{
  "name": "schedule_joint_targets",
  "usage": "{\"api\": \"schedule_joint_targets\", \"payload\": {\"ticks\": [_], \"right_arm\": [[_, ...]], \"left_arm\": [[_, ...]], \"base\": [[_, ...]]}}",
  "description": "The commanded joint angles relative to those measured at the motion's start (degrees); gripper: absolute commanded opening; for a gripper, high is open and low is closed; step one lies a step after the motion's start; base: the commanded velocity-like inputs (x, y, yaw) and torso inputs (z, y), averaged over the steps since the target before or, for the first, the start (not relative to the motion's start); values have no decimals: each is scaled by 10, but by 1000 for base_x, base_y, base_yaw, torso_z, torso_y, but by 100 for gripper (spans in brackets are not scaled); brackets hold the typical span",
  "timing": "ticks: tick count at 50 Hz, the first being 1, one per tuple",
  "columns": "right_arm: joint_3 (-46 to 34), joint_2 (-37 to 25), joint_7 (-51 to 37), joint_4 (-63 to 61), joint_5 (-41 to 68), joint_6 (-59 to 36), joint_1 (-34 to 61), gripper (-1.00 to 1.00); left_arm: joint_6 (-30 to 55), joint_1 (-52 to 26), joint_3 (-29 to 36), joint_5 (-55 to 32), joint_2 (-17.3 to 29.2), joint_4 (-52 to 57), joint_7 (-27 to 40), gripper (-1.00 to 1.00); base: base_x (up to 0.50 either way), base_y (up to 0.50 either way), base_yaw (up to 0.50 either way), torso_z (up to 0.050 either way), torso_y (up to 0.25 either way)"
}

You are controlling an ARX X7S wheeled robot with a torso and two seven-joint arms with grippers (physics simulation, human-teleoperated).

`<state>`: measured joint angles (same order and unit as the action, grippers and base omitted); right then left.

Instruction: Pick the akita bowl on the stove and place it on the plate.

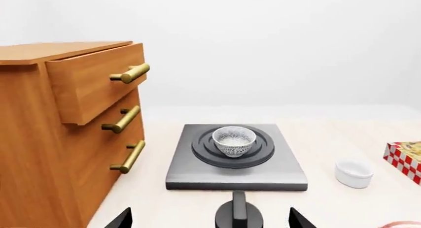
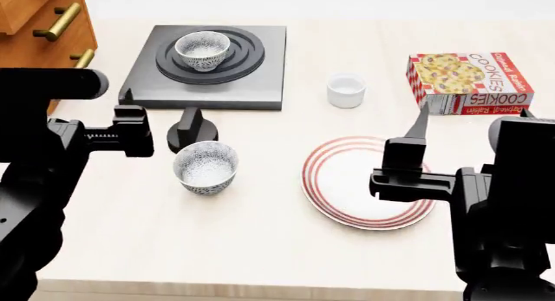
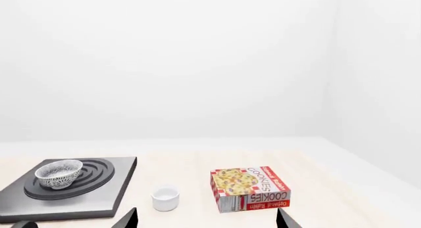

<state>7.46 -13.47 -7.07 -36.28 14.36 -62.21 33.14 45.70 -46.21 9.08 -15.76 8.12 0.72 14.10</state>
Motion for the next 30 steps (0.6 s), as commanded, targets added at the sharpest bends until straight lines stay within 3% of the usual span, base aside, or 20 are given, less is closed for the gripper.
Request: {"api": "schedule_joint_targets", "payload": {"ticks": [1,30], "right_arm": [[4,1,-3,2,5,2,-1,100],[6,-2,-9,4,12,8,-2,100]], "left_arm": [[11,-15,-14,-14,1,-7,4,100],[9,-18,0,-23,8,-3,5,100]], "base": [[0,0,0,0,0],[0,-153,0,0,0]]}}
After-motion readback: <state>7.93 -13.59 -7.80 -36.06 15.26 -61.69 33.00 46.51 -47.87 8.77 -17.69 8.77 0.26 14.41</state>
